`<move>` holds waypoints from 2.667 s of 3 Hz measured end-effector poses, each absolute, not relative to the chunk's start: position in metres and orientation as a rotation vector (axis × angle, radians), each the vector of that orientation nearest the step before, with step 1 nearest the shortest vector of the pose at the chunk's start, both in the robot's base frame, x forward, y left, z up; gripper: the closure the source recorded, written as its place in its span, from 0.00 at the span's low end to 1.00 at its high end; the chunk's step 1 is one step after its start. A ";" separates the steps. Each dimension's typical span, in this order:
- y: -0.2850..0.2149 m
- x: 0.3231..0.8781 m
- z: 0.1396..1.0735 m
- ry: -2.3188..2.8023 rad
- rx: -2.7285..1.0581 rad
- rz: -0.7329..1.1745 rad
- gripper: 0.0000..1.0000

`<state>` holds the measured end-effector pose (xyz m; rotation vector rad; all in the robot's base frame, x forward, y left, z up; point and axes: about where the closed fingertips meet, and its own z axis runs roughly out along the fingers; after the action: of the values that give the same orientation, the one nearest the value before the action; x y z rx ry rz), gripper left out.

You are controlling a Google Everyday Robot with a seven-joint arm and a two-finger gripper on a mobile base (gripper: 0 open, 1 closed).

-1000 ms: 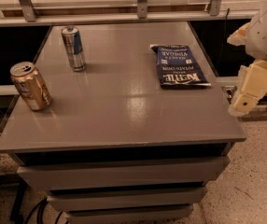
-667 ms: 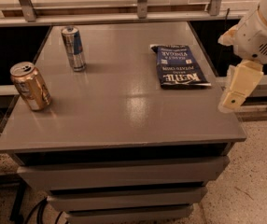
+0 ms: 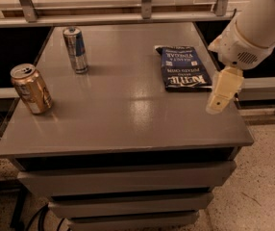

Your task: Move blue chip bag near redbull can

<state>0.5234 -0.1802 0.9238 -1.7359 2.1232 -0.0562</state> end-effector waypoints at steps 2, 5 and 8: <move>-0.174 0.565 0.899 2.124 -1.701 -0.117 0.00; -0.170 0.602 0.871 2.140 -1.671 -0.234 0.00; -0.174 0.631 0.837 2.184 -1.694 -0.147 0.00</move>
Offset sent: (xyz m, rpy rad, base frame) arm 0.0698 0.0034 -0.0386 -0.0147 -0.0685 -0.0633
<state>0.6305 -0.1735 0.8372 -1.6937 2.1840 -0.1466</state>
